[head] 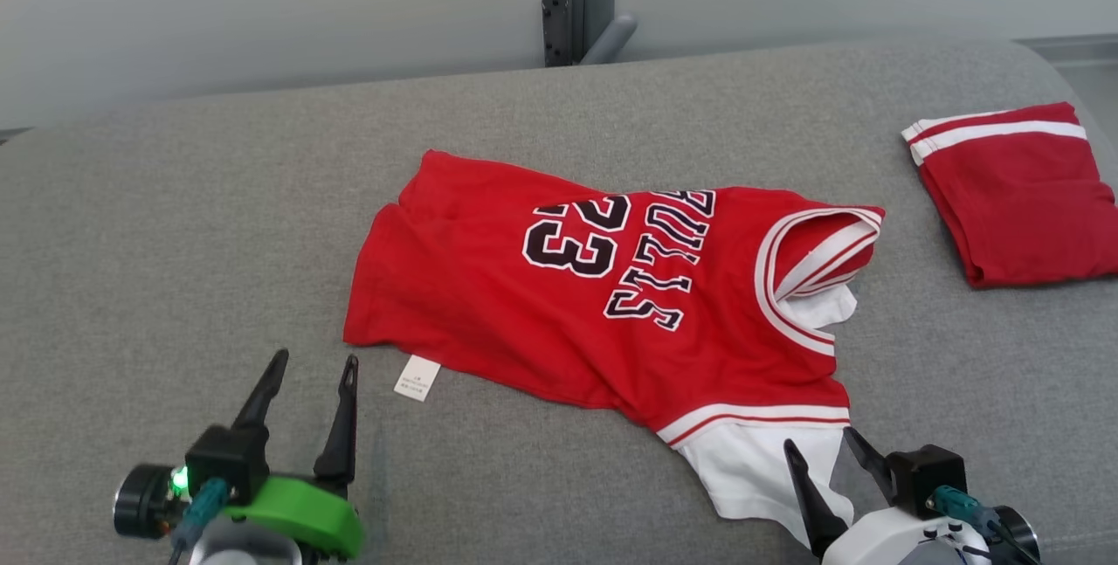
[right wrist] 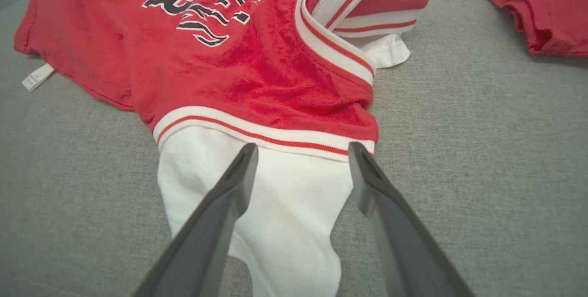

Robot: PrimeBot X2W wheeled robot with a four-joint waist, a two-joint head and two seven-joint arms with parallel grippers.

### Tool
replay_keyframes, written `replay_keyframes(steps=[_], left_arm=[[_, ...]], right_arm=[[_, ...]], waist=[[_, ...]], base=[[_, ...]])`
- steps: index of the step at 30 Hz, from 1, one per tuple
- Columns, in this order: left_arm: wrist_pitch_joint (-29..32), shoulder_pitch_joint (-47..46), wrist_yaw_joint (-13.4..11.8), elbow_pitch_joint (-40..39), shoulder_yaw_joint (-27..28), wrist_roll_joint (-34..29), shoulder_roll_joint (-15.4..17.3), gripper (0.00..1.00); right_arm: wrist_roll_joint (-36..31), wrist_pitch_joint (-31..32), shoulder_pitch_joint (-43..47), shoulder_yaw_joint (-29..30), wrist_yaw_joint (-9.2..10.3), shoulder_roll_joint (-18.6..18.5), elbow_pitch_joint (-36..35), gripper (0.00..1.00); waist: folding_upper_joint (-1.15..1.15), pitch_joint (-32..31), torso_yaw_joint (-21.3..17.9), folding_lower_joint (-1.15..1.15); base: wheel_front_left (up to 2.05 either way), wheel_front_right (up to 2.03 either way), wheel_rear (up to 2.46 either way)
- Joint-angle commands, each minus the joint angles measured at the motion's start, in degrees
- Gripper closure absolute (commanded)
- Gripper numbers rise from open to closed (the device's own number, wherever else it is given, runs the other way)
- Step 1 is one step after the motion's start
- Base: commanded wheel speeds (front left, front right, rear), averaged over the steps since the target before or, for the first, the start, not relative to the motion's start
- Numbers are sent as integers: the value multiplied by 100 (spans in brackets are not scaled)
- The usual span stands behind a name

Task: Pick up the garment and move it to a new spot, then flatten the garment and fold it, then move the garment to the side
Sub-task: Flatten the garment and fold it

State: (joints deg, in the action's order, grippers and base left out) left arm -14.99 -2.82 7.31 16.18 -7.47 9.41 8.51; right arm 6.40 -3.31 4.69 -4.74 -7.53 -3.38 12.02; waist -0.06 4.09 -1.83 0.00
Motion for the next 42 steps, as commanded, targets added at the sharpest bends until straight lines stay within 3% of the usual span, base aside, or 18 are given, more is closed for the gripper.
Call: replay_keyframes(steps=[1, 5, 18, 40, 41, 42], left_arm=[[20, -246, -30, 66, -3, -63, 36, 0], [197, -882, -111, 477, -59, -141, 23, 0], [153, -2244, -85, 1936, -283, -290, 139, 0], [107, -2640, 1, 3106, -656, 2, 97, 0], [116, -2661, 8, 3124, -695, 3, 93, 11], [120, -2680, 13, 3139, -730, 28, 89, 45]], right_arm=[[2, 147, 69, -75, 10, -58, -78, 0], [18, 621, -25, -292, 10, -98, -194, 0], [-174, 1118, 178, -519, 17, -254, 25, 0], [-110, 1636, 627, -569, 15, -436, -982, 0], [-103, 1632, 634, -563, 14, -423, -1007, 0], [-99, 1640, 639, -557, 14, -415, -1032, 0]], waist=[[6, 316, -107, 0], [6, 700, -187, 0], [6, 1241, -223, 0], [6, 1453, -313, 0], [6, 1463, -310, 0], [6, 1473, -306, 0]], base=[[0, 0, 0], [0, 0, 0], [0, 0, 0], [0, 0, 0], [0, 0, 0], [0, 0, 0]])
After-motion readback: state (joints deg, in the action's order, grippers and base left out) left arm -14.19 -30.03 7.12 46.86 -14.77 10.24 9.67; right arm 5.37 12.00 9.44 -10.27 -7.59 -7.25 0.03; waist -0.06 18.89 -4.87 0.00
